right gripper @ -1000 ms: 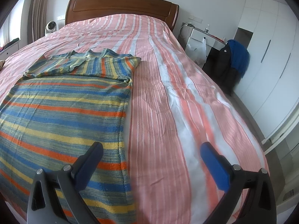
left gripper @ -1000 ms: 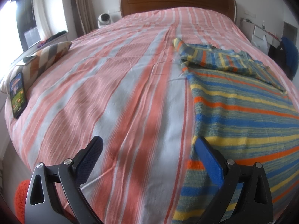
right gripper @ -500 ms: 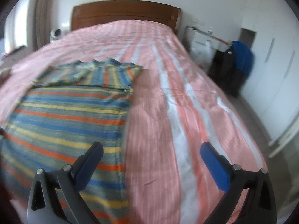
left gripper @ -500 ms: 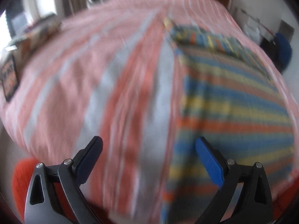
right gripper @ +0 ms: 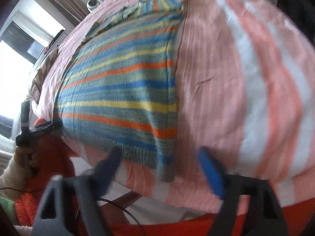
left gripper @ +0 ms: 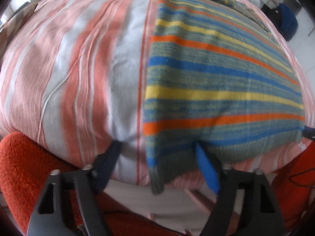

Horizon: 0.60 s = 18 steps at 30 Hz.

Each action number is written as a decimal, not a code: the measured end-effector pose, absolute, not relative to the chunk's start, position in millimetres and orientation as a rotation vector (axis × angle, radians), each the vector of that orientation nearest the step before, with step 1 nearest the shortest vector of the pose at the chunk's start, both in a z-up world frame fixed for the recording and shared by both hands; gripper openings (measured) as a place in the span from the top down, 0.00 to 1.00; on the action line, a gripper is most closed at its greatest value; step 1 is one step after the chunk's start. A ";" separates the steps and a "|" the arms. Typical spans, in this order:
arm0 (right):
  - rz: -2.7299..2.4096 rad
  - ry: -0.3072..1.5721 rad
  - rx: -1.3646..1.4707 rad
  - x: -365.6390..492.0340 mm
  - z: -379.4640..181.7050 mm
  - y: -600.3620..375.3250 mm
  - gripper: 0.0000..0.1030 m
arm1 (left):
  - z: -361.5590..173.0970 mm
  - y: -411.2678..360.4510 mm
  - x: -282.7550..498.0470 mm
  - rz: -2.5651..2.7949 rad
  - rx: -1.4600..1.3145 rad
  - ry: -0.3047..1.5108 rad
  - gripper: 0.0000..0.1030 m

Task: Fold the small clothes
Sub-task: 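Grasp the sweater hem with both grippers and fold it up onto the collar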

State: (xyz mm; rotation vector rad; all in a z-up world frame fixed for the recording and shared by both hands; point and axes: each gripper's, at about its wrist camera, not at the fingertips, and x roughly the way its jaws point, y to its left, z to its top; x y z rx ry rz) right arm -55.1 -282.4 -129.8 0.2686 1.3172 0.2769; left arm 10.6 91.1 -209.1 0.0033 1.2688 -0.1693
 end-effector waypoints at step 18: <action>0.332 1.068 0.483 30.0 -65.3 -314.0 0.94 | -110.2 91.5 82.1 -0.337 -0.298 1.014 0.98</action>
